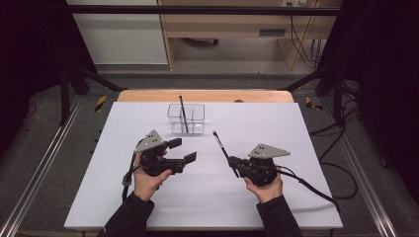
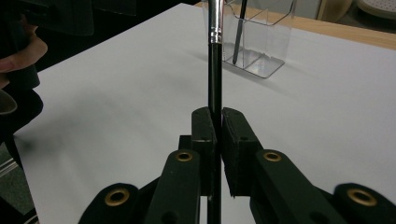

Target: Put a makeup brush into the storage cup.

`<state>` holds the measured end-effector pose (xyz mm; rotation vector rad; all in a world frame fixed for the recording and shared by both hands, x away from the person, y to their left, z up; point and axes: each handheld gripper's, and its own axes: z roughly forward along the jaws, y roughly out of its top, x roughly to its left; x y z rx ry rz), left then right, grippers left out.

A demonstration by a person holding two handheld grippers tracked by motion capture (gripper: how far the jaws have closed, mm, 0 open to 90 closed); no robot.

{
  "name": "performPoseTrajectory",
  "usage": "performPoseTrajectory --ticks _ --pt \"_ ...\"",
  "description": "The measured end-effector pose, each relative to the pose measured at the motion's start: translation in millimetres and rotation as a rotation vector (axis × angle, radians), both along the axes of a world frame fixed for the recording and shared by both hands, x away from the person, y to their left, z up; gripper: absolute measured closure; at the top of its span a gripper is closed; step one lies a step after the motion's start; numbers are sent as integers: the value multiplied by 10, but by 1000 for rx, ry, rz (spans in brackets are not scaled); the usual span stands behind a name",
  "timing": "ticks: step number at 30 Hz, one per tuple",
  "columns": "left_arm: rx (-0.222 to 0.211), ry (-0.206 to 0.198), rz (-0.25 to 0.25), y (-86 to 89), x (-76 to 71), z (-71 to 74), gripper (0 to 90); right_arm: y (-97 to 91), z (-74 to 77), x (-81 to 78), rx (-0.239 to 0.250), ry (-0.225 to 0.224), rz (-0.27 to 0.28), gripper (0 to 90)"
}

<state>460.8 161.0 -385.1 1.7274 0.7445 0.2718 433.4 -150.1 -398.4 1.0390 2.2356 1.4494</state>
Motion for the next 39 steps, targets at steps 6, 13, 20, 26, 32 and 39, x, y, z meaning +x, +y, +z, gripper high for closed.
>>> performPoseTrajectory --ticks 6,13,20,26,32,39 --pt "-18 11 -6 -66 29 -15 199 2 -3 -5 1 -2 -1 845" --pt "-37 23 -12 -163 55 -31 205 6 -8 -12 0 -5 -1 845" --pt "-61 27 -25 -274 68 -12 207 2 -3 -19 4 -15 -5 845" --pt "-71 36 -37 -363 86 -27 209 0 0 -23 5 -14 -6 845" --pt "-93 48 -50 -454 99 -36 214 -2 5 -27 10 -17 -8 845" --pt "-112 62 -55 -536 120 -48 216 -2 9 -34 19 -22 -2 845"
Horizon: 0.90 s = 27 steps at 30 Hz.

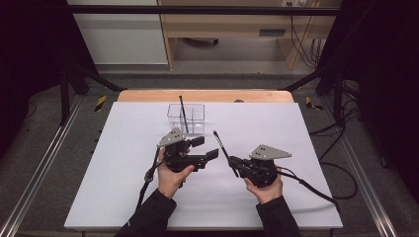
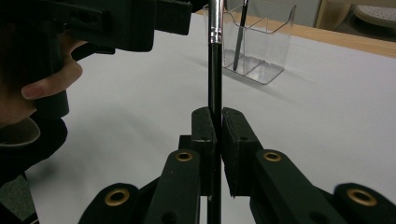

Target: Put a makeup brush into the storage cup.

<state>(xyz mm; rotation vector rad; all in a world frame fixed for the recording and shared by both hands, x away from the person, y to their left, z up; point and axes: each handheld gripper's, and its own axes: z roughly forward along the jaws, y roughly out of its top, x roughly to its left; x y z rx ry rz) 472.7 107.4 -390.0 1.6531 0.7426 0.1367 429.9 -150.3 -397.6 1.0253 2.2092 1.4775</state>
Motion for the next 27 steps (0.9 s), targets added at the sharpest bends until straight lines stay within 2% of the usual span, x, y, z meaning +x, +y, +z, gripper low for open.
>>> performPoseTrajectory --ticks 17,27 --pt "-36 35 -21 -157 32 -49 281 14 -8 -6 7 -1 3 845" --pt "-77 56 -15 -183 39 -56 396 20 -11 -6 8 -2 4 845"
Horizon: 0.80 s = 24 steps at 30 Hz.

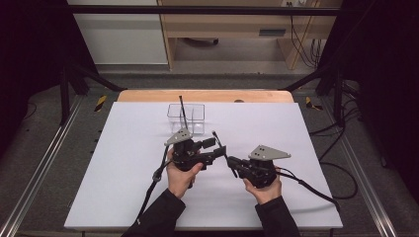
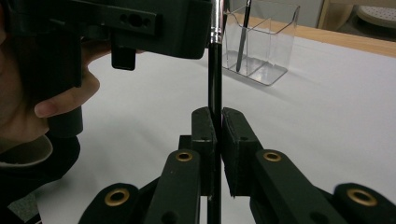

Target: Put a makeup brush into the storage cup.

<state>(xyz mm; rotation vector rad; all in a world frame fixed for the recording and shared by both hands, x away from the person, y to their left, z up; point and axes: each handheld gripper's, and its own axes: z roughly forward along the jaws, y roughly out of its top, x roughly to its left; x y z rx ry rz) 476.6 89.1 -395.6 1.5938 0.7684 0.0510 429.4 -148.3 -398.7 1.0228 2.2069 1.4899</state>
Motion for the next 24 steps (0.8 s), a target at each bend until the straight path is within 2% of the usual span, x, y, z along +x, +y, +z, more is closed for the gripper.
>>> performPoseTrajectory --ticks 8,24 --pt "-30 17 14 -27 -5 -8 513 3 4 -4 7 -2 3 845" --pt "-54 43 57 -44 -26 -21 720 10 3 -7 8 -4 9 845"
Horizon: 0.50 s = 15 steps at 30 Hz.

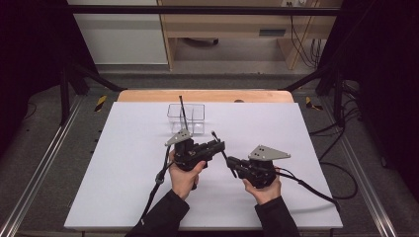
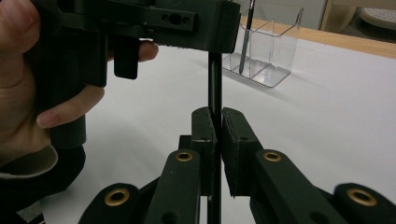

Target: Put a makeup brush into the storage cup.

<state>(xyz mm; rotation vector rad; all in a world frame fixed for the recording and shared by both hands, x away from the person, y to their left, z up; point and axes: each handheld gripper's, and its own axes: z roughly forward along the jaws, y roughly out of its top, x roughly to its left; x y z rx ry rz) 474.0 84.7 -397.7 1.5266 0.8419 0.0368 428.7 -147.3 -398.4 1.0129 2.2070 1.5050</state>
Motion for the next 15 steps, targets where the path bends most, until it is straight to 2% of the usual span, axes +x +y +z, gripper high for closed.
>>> performPoseTrajectory --ticks 10,15 --pt "-20 4 4 -16 -26 7 775 2 1 -1 -2 0 3 845" --pt "-48 4 -8 -23 -50 23 800 8 8 -6 3 -6 6 844"
